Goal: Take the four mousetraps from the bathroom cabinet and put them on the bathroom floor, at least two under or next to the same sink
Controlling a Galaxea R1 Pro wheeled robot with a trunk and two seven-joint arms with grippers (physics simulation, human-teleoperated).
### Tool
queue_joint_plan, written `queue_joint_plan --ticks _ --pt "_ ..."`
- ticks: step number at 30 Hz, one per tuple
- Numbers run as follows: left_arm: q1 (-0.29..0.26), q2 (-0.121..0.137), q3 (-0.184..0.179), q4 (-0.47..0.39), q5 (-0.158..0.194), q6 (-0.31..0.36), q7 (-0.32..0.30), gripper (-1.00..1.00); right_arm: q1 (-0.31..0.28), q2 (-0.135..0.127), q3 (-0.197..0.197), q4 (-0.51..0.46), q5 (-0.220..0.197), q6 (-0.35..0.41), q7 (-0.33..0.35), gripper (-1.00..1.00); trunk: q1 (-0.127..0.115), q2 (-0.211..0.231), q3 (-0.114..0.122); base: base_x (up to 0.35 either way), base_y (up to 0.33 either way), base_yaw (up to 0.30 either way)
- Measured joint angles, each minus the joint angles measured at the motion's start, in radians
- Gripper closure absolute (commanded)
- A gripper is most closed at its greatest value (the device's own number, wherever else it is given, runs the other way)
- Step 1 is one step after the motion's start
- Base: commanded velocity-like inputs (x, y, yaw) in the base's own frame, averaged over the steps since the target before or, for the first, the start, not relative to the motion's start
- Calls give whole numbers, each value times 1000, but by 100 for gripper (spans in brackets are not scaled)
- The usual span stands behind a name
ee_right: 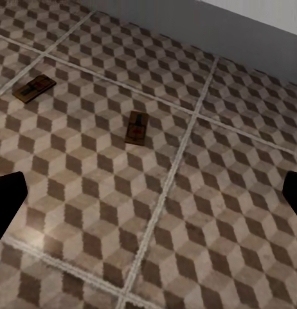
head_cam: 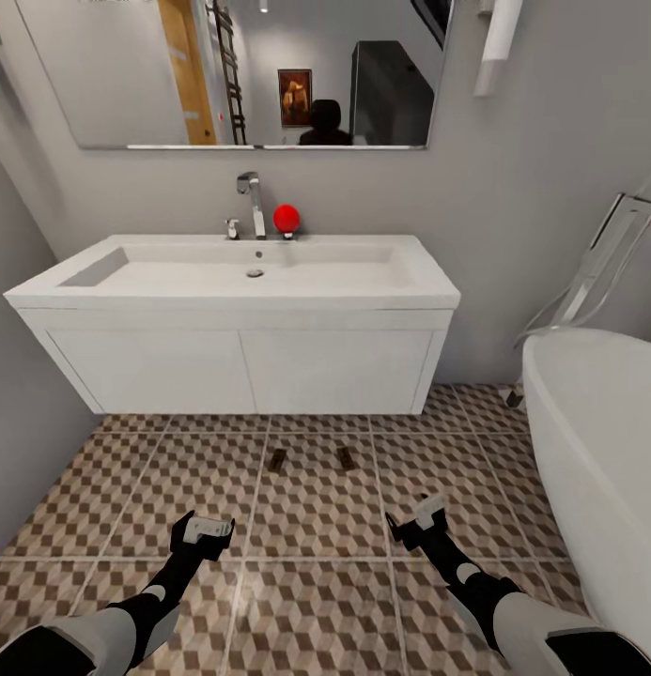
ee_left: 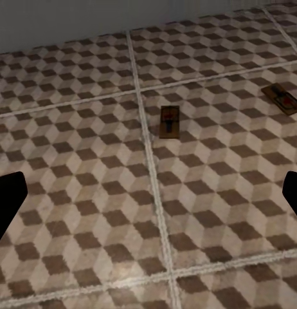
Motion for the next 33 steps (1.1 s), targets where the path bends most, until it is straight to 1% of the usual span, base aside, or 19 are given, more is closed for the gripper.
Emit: queue_joint_plan --ticks 33 --pt "1 0 0 0 0 0 0 -100 0 0 0 0 0 0 0 -100 -127 231 103 0 0 0"
